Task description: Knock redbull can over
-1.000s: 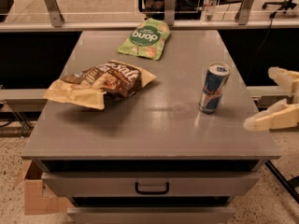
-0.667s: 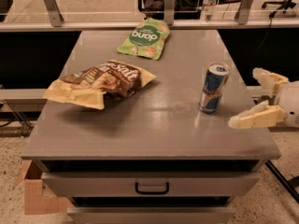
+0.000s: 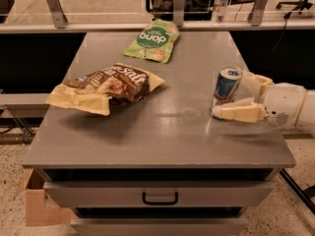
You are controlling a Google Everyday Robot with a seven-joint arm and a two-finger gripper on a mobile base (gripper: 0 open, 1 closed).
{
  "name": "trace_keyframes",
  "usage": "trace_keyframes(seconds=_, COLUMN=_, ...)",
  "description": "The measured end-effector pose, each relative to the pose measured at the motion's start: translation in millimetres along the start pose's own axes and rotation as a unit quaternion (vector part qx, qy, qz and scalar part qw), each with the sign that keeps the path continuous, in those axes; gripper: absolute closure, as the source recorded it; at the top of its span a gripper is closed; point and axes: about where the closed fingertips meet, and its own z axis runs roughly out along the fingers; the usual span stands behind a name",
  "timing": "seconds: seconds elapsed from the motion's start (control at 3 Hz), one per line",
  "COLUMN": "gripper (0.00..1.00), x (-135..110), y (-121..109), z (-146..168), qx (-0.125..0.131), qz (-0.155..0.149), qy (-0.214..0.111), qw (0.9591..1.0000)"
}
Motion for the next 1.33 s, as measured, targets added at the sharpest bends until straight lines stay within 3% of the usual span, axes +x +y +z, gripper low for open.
trace_keyframes(seconds=0.33, gripper=0.52, x=-2, y=1, z=18, qx=-0.01, qz=0.002, qy=0.001, qw=0.9999)
trace_keyframes(seconds=0.67, gripper=0.76, x=-16, y=-1, z=6, qx=0.037, qz=-0.027, qy=0.013, qw=0.9989)
trace_keyframes(seconds=1.0, gripper=1.0, x=-42, y=10, z=-11, qx=0.133, qz=-0.135, qy=0.06, qw=0.9801)
trace_keyframes(seconds=1.33, gripper=1.0, x=-60, y=16, z=-17, qx=0.183, qz=-0.218, qy=0.101, qw=0.9531)
